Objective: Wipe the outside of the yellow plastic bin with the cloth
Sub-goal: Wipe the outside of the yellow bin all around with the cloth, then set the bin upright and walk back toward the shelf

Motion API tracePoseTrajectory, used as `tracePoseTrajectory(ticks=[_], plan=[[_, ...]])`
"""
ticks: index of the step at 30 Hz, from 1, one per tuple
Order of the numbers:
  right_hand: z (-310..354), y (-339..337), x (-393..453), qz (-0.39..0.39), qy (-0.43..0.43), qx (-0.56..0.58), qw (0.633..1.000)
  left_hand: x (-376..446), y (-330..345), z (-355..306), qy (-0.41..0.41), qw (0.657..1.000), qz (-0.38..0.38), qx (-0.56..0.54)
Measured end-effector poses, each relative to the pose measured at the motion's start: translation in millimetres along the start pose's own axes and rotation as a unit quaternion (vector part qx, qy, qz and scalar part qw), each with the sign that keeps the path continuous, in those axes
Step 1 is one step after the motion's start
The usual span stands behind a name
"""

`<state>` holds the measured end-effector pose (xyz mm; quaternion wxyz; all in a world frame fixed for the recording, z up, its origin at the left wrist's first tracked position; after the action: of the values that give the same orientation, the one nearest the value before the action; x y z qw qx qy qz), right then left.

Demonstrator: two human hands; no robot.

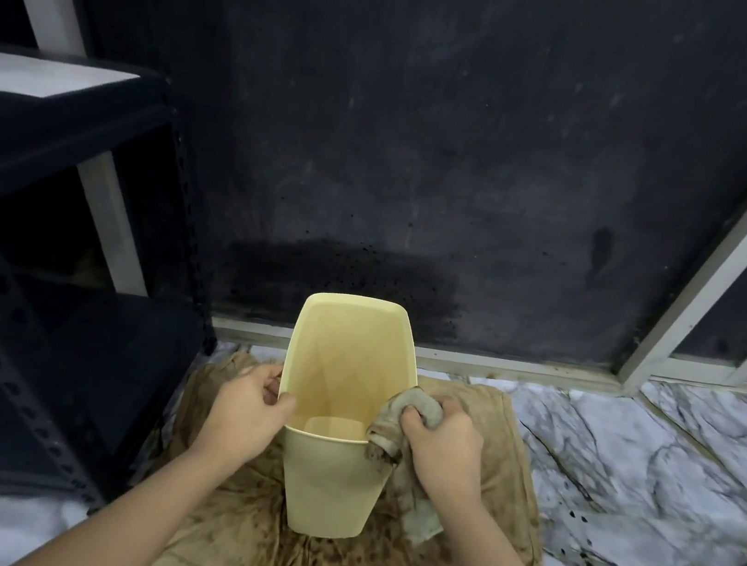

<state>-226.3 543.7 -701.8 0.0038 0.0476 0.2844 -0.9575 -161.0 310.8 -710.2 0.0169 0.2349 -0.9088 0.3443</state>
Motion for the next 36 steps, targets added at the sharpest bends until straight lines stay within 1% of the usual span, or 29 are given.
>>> tracePoseTrajectory(ticks=[6,9,14,16,19,23,26,28,32,36], plan=[[2.8,-0.9,-0.6,0.007,-0.02,-0.038,0.999,-0.3,-1.5,-10.0,-0.006,0.997,0.037,0.063],[4.6,-6.2,-8.3,0.009,-0.029,-0.042,0.999,-5.7,-3.9,-20.2,0.007,0.992,0.068,0.103],[15.8,-36.6,-27.0,0.006,-0.043,-0.046,0.998,-17.3,-29.1,-45.9,0.023,0.982,0.098,0.159],[28.4,-54.0,-35.0,0.002,-0.056,-0.068,0.996,-21.0,-45.2,-66.5,0.037,0.977,0.11,0.18],[56.1,-79.1,-50.5,0.002,-0.079,-0.102,0.992,-27.6,-72.8,-102.7,0.055,0.971,0.106,0.206],[101.1,-111.8,-76.8,0.02,-0.123,-0.149,0.981,-41.8,-106.3,-157.0,0.123,0.953,0.096,0.259],[130.4,-133.2,-97.0,0.032,-0.143,-0.194,0.97,-56.9,-126.8,-191.9,0.161,0.935,0.104,0.298],[147.3,-143.8,-109.5,0.044,-0.152,-0.231,0.96,-67.1,-136.7,-206.0,0.157,0.928,0.128,0.314],[168.3,-157.5,-132.0,0.072,-0.161,-0.278,0.944,-86.0,-147.8,-212.2,0.119,0.914,0.204,0.331],[170.7,-163.9,-149.4,0.084,-0.161,-0.291,0.94,-103.7,-159.3,-219.3,0.12,0.905,0.222,0.341]])
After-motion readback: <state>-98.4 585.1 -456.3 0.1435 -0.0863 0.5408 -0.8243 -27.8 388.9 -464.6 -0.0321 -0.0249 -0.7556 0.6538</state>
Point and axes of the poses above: each hand's wrist, its own x-axis towards the middle knuckle, its own y-axis out of the palm, z = x × y, the point moved 8 cm from there along x, towards the middle knuckle, and after that the axes turned 8 degrees about y, right-handed, at the moved point
